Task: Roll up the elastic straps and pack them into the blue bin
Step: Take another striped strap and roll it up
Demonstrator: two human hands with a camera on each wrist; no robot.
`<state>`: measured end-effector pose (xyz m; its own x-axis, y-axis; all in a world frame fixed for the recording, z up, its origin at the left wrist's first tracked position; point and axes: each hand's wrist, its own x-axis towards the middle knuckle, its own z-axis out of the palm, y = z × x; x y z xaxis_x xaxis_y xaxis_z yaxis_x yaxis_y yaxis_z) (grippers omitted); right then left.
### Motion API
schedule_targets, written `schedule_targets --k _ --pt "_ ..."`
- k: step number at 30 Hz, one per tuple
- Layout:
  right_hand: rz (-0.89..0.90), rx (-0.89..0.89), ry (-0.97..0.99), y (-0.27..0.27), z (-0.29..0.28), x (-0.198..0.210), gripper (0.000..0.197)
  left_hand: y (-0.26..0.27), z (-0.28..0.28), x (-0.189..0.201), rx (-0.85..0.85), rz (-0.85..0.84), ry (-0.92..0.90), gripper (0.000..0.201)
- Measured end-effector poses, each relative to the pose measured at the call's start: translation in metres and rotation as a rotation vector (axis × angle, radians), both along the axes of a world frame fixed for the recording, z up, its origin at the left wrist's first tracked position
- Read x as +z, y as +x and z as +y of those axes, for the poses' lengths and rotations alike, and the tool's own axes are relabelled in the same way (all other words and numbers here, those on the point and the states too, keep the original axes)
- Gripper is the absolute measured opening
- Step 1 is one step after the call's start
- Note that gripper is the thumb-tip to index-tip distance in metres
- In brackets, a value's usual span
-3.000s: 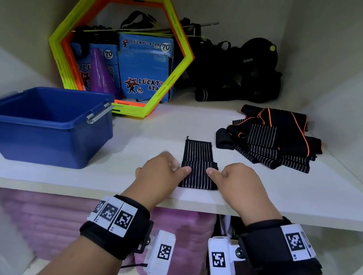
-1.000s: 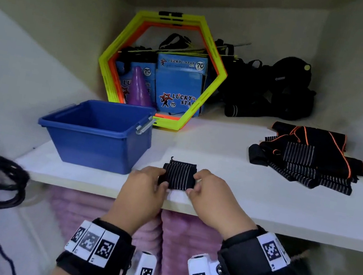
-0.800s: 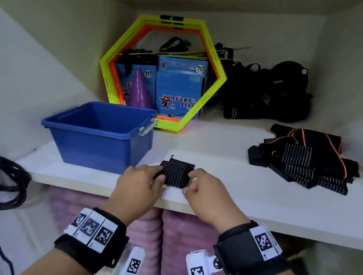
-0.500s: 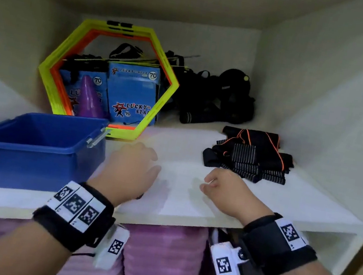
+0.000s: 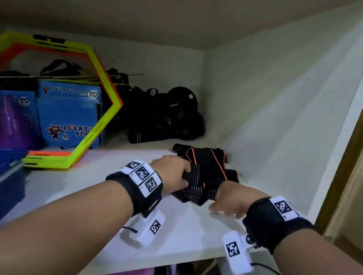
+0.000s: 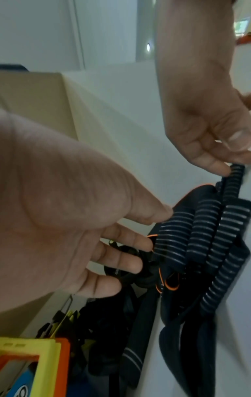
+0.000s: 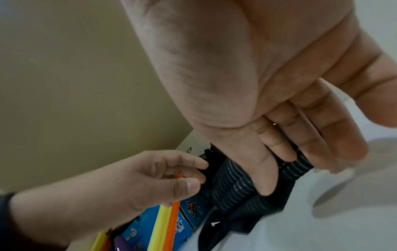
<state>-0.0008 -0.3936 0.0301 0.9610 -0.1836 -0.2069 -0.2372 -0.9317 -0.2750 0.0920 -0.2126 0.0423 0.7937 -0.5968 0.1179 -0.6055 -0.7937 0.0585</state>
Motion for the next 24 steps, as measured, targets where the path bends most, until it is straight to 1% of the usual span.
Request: schedule_targets --k 2,3,6,7,10,11,12,14,16,21,24 --pt "-0.039 -0.011 -0.104 0.01 -0.009 -0.004 0.009 0.016 -0.016 -0.006 0.009 0.0 0.01 0.045" --pt "-0.046 -0.017 -0.144 0.015 -0.014 -0.007 0.008 0.023 -0.022 -0.009 0.016 -0.006 0.017 0.047" --pt "-0.027 0.005 -0.197 0.029 -0.026 -0.016 0.011 0.038 -0.033 -0.015 0.028 -0.024 0.037 0.049" --pt "-0.037 0.018 -0.202 0.032 -0.028 -0.017 0.01 0.041 -0.035 -0.015 0.033 -0.027 0.049 0.045" --pt "-0.088 0.049 -0.197 0.043 -0.034 -0.018 0.006 0.051 -0.04 -0.014 0.052 -0.018 0.049 0.016" --pt "-0.094 0.055 -0.2 0.047 -0.035 -0.017 0.005 0.053 -0.041 -0.013 0.057 -0.004 0.048 0.01" --pt "-0.093 0.06 -0.209 0.052 -0.037 -0.017 0.009 0.055 -0.043 -0.012 0.055 0.001 0.046 0.008" --pt "-0.069 0.076 -0.247 0.06 -0.039 -0.019 0.026 0.058 -0.045 -0.007 0.05 -0.003 0.038 0.009" --pt "-0.051 0.092 -0.299 0.066 -0.039 -0.019 0.031 0.057 -0.045 0.001 0.045 -0.029 -0.02 0.012" --pt "-0.041 0.155 -0.414 0.066 -0.033 -0.013 0.026 0.052 -0.03 0.035 -0.001 -0.056 -0.287 0.012" --pt "0.003 0.195 -0.475 0.065 -0.03 -0.01 0.033 0.046 -0.018 0.054 -0.035 -0.079 -0.428 0.014"
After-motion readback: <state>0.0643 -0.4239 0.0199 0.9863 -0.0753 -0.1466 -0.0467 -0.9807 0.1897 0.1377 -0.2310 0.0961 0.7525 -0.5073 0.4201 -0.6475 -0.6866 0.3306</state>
